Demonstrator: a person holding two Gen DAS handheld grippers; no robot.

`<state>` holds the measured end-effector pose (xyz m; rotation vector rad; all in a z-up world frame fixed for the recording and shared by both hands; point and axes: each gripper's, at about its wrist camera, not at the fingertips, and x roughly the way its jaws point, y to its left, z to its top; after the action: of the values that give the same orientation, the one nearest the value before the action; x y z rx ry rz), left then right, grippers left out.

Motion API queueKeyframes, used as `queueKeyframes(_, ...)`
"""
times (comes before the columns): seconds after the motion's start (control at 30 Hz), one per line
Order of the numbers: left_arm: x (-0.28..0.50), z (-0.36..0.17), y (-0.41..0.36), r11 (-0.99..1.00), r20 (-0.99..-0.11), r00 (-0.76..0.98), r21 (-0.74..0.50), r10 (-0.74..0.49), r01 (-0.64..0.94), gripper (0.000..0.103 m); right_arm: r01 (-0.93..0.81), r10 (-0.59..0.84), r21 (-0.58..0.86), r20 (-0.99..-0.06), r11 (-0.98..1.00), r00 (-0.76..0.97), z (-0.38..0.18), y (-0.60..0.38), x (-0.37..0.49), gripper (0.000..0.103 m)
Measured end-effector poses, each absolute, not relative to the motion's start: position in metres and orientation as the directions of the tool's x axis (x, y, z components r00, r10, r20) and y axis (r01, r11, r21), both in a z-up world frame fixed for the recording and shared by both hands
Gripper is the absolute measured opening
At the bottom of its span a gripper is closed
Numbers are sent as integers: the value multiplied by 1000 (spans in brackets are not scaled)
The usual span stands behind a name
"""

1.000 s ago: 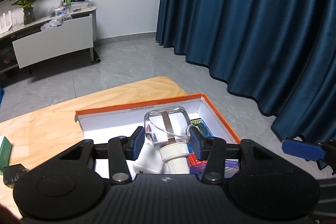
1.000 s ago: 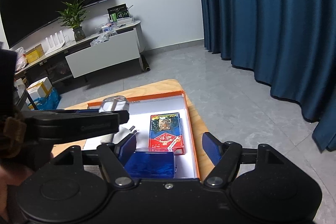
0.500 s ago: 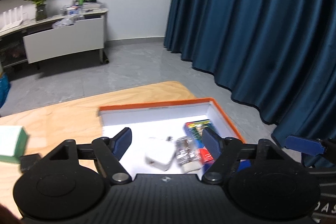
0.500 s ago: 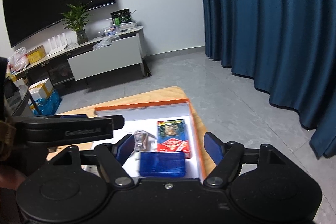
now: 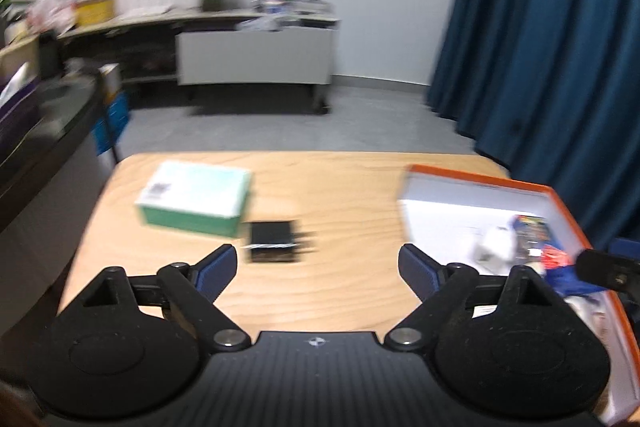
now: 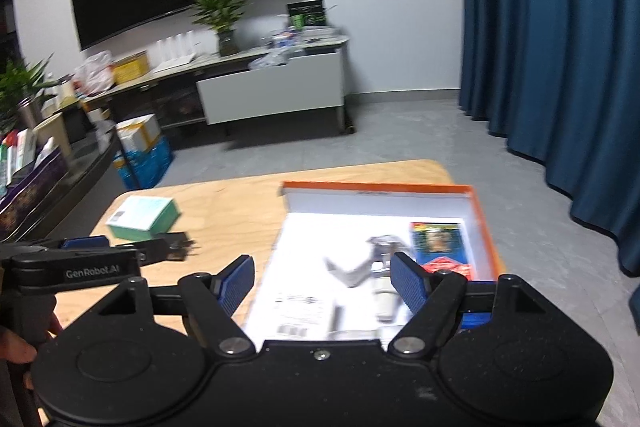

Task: Organize rigid objects
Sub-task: 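Grasp the black plug charger with the left gripper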

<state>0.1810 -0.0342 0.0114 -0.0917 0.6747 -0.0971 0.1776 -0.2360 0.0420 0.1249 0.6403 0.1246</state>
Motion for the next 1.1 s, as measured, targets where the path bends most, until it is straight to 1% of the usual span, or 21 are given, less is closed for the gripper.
queueKeyframes(0.1,188,6,-20,993,-620,779,-117,-92,24,91,-102,168,144,-591,984,789,40,-225,178,89)
queueKeyframes(0.27,213,-5,-20,995,-631,773,-96,-69,11,91,-115,174,135,-600,984,781,35,-219,178,89)
queueKeyframes(0.33,226,-10,-26,996,-635,769,-89,-67,14,91,-111,171,135,-603,985,779,33,-220,180,89)
queueKeyframes(0.47,243,-23,-31,997,-643,762,-70,-75,39,95,-99,167,144,-606,985,778,28,-225,184,89)
queueKeyframes(0.63,252,-40,-36,999,-651,757,-38,-50,34,95,-88,164,154,-609,984,776,24,-230,190,89)
queueKeyframes(0.67,252,-43,-37,999,-650,759,-34,-47,32,94,-87,165,156,-608,984,776,23,-231,191,89)
queueKeyframes(0.73,254,-47,-37,999,-645,763,-24,-40,32,86,-87,164,155,-605,984,779,23,-232,193,89)
queueKeyframes(0.83,251,-49,-35,999,-639,769,-18,-38,35,71,-85,166,160,-603,983,780,22,-231,196,89)
queueKeyframes(0.87,249,-48,-36,999,-633,773,-7,-36,41,63,-86,168,164,-602,983,780,22,-231,196,89)
queueKeyframes(0.9,246,-47,-35,998,-631,774,-3,-45,55,61,-87,171,166,-602,982,780,22,-230,197,89)
queueKeyframes(1.1,226,-44,-32,996,-636,767,-35,-86,82,61,-142,212,163,-599,976,772,26,-215,200,89)
